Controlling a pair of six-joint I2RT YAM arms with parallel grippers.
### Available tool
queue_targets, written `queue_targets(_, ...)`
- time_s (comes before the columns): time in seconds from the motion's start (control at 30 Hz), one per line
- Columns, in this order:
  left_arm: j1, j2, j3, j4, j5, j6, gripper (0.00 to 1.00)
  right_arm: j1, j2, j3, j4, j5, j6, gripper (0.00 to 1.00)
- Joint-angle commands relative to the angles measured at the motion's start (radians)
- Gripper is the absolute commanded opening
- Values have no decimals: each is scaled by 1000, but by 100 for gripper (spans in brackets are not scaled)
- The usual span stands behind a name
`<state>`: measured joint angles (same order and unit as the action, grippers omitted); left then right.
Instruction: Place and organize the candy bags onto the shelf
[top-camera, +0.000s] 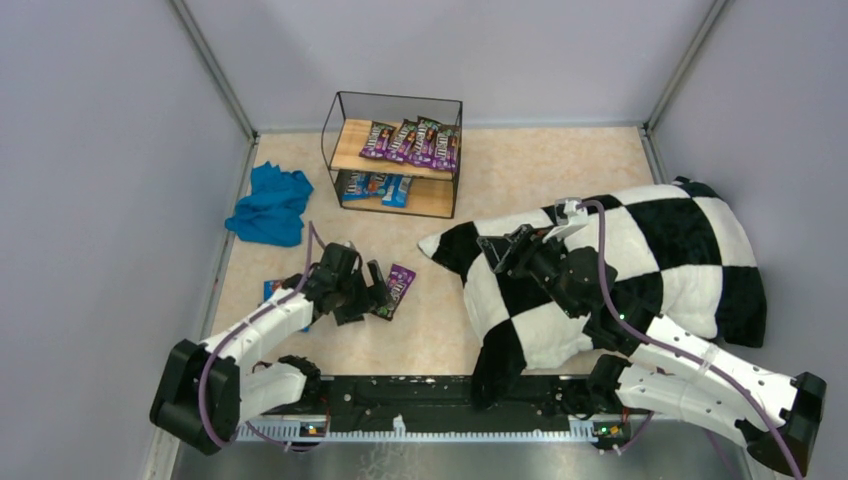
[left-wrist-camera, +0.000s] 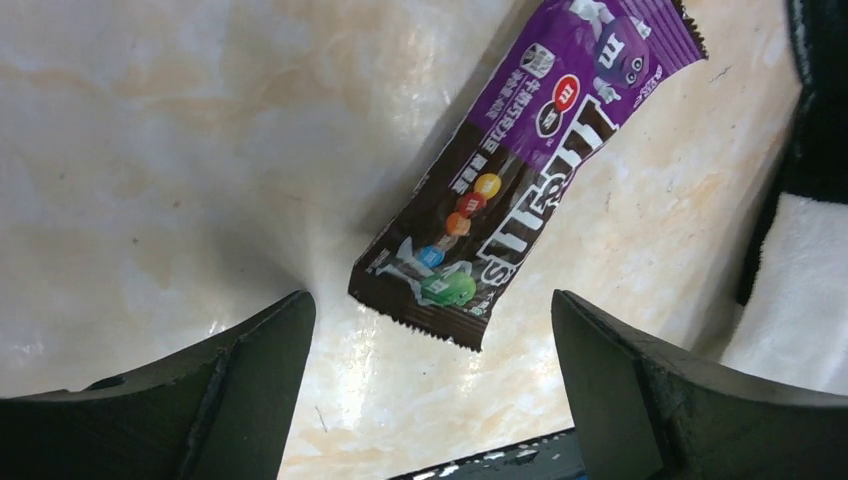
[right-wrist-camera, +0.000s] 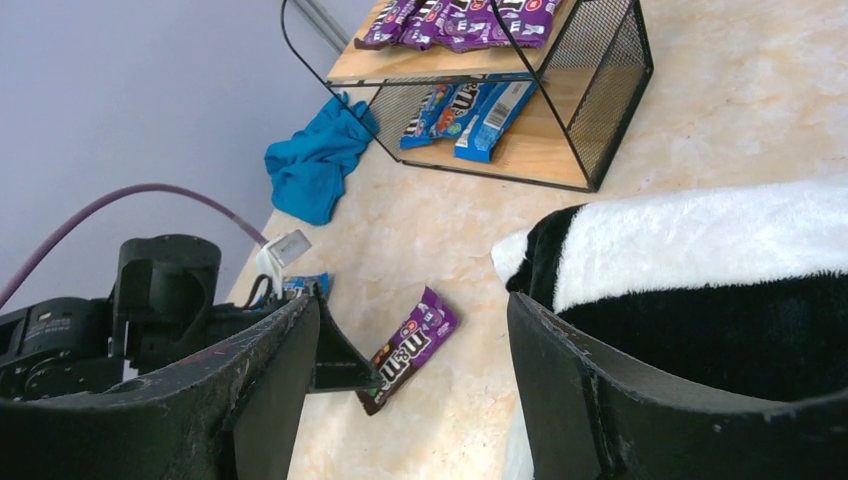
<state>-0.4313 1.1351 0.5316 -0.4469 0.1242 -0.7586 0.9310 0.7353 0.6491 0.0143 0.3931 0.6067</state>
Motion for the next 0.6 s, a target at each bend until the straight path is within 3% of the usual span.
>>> queue_targets(0.0, 57, -107, -86, 17, 35, -113, 93, -7, 8, 11, 35, -21, 12, 69)
queue_targets(0.13, 110, -200, -160, 70, 120, -259, 80, -7, 5, 11, 30, -23, 14, 69)
queue_targets(0.3, 148, -281, -253, 154, 152, -454, 72, -6, -8, 4, 28, -21, 22, 69)
queue_targets(0.4, 179, -292, -300, 215, 200, -560, 65, -6, -14, 1, 25, -21, 21, 69)
queue_targets(0.47, 181, -286, -322, 232, 220, -624, 55, -6, -16, 4, 17, -16, 20, 69)
queue_targets(0.57, 181, -299, -369, 276, 233, -693, 50, -7, -27, 0, 15, -8, 19, 69)
